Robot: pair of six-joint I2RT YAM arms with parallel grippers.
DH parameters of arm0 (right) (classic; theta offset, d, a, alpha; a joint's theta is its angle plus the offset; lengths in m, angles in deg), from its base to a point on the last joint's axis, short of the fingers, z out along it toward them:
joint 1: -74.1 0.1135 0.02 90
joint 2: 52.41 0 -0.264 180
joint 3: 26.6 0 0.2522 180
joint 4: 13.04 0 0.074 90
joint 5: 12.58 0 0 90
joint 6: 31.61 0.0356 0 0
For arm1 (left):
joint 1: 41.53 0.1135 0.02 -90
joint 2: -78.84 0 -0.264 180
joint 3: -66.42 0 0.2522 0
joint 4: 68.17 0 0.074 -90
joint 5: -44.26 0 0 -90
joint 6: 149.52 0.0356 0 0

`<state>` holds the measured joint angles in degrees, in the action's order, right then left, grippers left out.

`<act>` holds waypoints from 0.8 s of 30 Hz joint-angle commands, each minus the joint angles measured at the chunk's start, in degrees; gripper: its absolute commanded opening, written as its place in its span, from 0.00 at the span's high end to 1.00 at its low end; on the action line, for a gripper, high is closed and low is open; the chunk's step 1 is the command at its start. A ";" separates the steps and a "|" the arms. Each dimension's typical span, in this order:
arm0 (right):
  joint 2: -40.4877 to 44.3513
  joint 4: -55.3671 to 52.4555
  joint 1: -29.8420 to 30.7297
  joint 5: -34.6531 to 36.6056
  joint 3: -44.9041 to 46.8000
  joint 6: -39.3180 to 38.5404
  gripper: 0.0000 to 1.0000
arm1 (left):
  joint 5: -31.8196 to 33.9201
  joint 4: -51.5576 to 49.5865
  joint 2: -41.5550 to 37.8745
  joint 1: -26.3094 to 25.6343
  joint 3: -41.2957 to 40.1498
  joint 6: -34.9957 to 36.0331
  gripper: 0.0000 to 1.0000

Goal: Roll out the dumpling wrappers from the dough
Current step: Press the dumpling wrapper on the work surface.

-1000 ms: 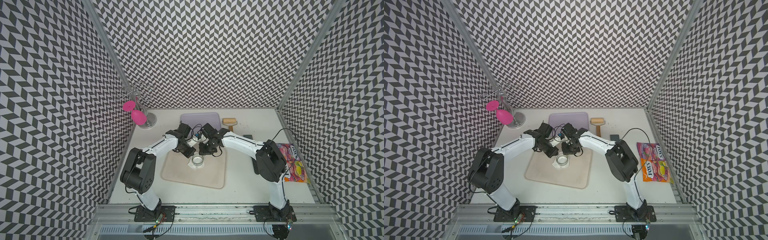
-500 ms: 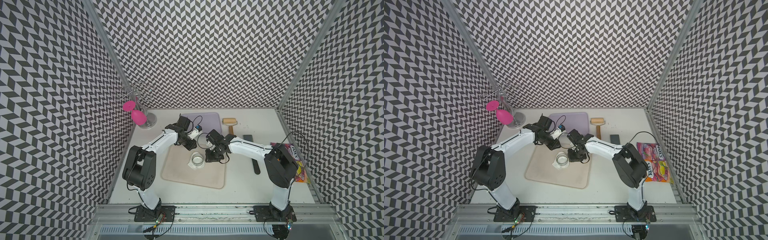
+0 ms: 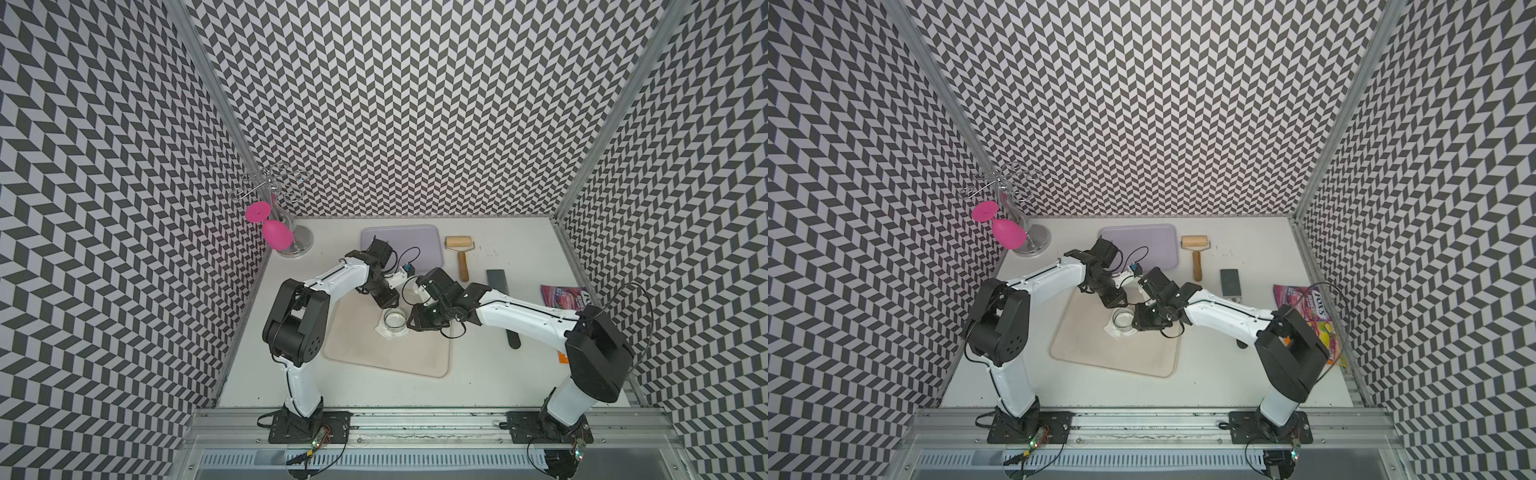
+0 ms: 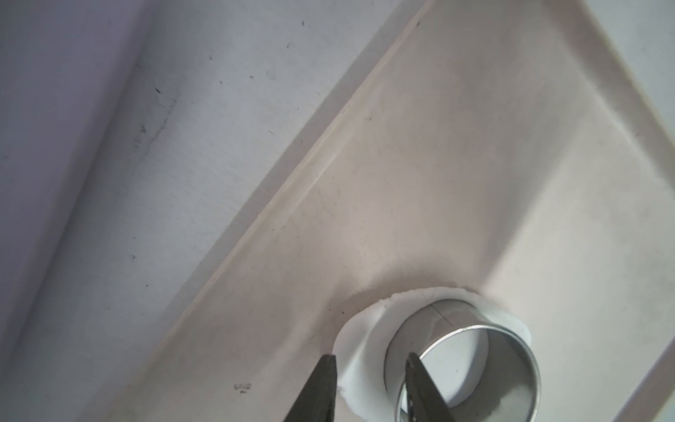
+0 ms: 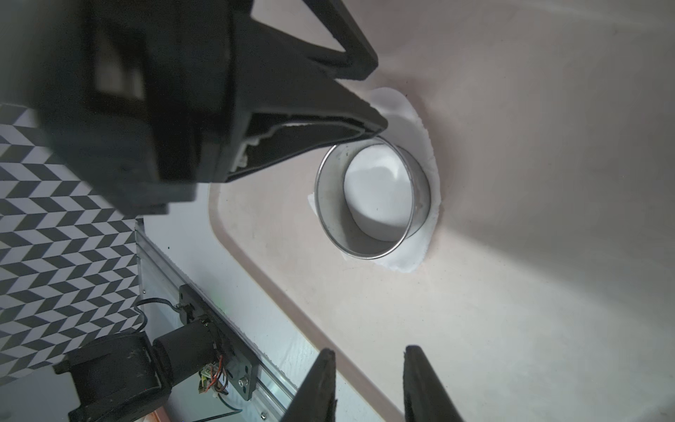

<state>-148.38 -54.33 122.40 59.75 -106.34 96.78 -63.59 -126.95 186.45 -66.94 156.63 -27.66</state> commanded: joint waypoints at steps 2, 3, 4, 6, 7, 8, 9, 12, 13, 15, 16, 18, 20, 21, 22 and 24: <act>-1.11 5.73 0.66 -0.83 0.11 3.17 0.66 | 0.88 -1.62 0.66 -0.61 0.46 3.00 0.65; -1.45 5.60 0.66 -0.93 -0.06 3.11 0.66 | 0.87 -1.69 0.69 -0.70 0.31 3.25 0.65; -1.74 5.48 0.74 -1.04 -0.27 3.02 0.66 | 0.88 -1.70 0.67 -0.82 0.22 3.46 0.65; -1.99 5.05 0.75 -0.71 -0.38 2.91 0.66 | 1.06 -1.86 0.76 -0.81 0.20 3.65 0.65; -1.90 4.96 0.75 -0.61 -0.21 2.82 0.66 | 0.99 -1.93 0.67 -0.80 0.21 3.74 0.65; -1.84 4.90 0.75 -0.48 -0.12 2.74 0.66 | 0.93 -2.03 0.46 -0.79 0.23 3.97 0.66; -1.79 4.62 0.75 -0.29 -0.12 2.60 0.66 | 0.75 -2.11 0.18 -0.86 0.20 4.17 0.65; -1.43 4.08 0.75 -0.01 -0.03 2.39 0.67 | 0.62 -2.01 -0.91 -0.76 0.45 4.48 0.65; -1.15 3.98 0.67 0.09 0.12 2.26 0.67 | 0.58 -2.09 -1.26 -0.72 0.75 4.51 0.65; -0.34 4.03 0.60 0.31 0.64 2.24 0.66 | 0.53 -2.21 -1.69 -0.76 1.24 4.63 0.65; 0.24 3.97 0.51 0.52 0.96 2.26 0.67 | 0.38 -2.33 -1.87 -0.66 1.65 4.68 0.65; 1.47 3.89 0.18 0.87 1.82 2.39 0.67 | -0.04 -2.77 -2.07 -0.63 2.04 4.94 0.64; 2.56 3.97 -0.62 0.59 3.03 2.50 0.67 | -0.19 -3.33 -2.14 -0.59 2.34 5.39 0.64; 3.32 4.05 -0.98 0.45 3.73 2.52 0.67 | -0.15 -3.51 -2.24 -0.52 2.39 5.66 0.64; 3.94 4.07 -1.38 0.28 4.36 2.56 0.67 | -0.04 -3.65 -2.28 -0.59 2.49 5.88 0.64; 4.84 3.98 -1.96 -0.04 5.51 2.40 0.67 | -0.31 -4.32 -2.49 -0.43 2.66 6.61 0.64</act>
<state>-146.50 -51.82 121.35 59.64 -101.90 98.99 -62.82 -129.11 186.12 -67.37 157.26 -22.81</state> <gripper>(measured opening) 0.331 0.358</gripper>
